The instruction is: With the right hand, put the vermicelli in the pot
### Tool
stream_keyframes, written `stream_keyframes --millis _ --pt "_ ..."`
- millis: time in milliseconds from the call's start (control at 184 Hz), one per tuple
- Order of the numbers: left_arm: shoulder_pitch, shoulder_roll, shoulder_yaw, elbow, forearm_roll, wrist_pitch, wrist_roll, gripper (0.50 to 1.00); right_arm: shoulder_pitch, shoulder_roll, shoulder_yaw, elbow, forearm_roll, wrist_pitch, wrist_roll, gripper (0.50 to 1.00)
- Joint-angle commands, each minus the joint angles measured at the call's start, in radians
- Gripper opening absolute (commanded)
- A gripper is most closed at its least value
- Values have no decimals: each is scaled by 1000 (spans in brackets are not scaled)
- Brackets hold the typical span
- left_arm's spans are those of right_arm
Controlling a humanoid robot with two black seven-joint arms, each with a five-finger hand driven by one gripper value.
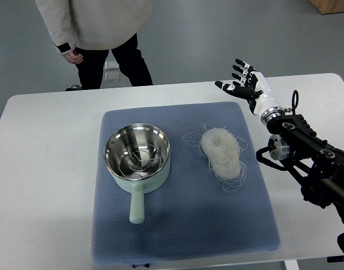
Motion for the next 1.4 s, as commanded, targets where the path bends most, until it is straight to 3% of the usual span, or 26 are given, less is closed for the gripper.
stream_keyframes --millis 0,1396 --pt "0 0 2 -1 0 -2 0 1000 0 -5 -3 0 0 2 0 924" --pt "-2 0 -2 0 0 9 0 1000 52 -46 -74 1 -81 13 -2 924"
